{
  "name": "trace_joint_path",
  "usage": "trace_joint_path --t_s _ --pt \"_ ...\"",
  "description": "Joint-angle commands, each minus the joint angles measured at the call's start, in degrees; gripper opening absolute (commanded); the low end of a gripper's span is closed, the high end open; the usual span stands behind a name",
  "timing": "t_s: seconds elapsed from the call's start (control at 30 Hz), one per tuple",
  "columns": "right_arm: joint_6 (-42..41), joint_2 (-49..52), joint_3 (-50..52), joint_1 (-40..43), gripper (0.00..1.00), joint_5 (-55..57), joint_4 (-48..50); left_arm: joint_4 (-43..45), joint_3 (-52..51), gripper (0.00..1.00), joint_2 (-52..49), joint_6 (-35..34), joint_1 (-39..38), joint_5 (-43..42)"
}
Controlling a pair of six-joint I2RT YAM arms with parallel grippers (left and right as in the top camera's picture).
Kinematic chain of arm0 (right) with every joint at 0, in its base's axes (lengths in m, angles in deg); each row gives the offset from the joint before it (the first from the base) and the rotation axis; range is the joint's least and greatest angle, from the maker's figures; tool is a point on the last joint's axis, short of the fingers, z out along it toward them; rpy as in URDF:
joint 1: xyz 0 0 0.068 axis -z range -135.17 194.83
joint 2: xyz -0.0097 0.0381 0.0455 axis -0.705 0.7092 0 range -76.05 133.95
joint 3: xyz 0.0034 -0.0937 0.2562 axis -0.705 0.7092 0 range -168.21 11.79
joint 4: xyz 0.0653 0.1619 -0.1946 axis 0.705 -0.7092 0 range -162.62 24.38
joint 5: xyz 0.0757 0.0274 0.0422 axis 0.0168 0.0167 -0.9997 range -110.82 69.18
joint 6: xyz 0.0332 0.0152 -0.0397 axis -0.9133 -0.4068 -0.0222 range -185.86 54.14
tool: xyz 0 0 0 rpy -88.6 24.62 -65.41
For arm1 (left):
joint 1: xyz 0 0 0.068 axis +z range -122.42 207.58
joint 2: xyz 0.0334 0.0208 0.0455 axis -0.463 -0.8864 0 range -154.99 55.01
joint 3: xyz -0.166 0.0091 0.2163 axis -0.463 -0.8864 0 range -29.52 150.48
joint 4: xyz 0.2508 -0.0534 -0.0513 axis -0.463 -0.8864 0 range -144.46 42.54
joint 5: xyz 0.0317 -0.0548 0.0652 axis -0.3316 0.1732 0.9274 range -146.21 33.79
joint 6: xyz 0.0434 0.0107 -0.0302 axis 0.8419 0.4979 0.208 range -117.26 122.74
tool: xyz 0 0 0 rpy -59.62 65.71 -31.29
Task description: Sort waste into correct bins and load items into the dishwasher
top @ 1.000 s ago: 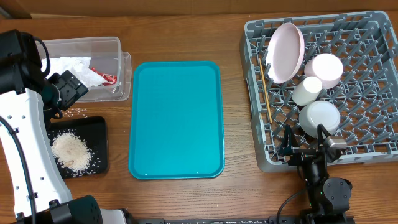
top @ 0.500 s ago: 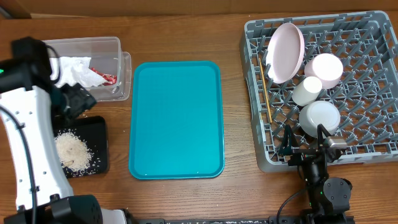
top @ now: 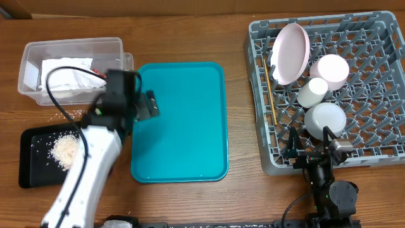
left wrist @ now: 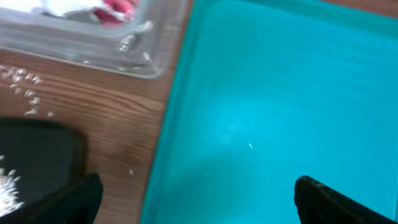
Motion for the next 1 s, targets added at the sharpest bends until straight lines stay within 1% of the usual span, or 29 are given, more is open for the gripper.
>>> trace_joint_path --t_s 0.0,0.13,0.23,0.53,0.8,0.83,0.97 --pt "0.2 -0.6 0.6 0.2 1.00 0.4 0.2 4.4 -9.2 1.00 7.8 4.0 -1.7 1.0" --pt "0.2 -0.6 0.6 0.2 1.00 0.4 0.2 3.7 -16.2 1.00 16.3 4.0 -1.7 0.7" --pt "0.2 -0.6 0.6 0.2 1.00 0.4 0.2 3.7 -21.7 1.00 24.9 4.0 -1.7 0.4" --pt "0.2 -0.6 0.6 0.2 1.00 0.4 0.2 4.2 -29.9 1.00 34.2 4.0 -1.6 0.8" --pt "0.2 -0.6 0.6 0.2 1.00 0.4 0.2 14.3 -41.8 1.00 50.1 4.0 -1.6 0.7" --pt "0.2 -0.6 0.6 0.2 1.00 0.4 0.2 16.6 -44.7 1.00 54.1 4.0 -1.6 0.7" --pt "0.2 -0.6 0.6 0.2 1.00 0.4 0.2 22.0 -49.0 1.00 59.3 4.0 -1.6 0.3"
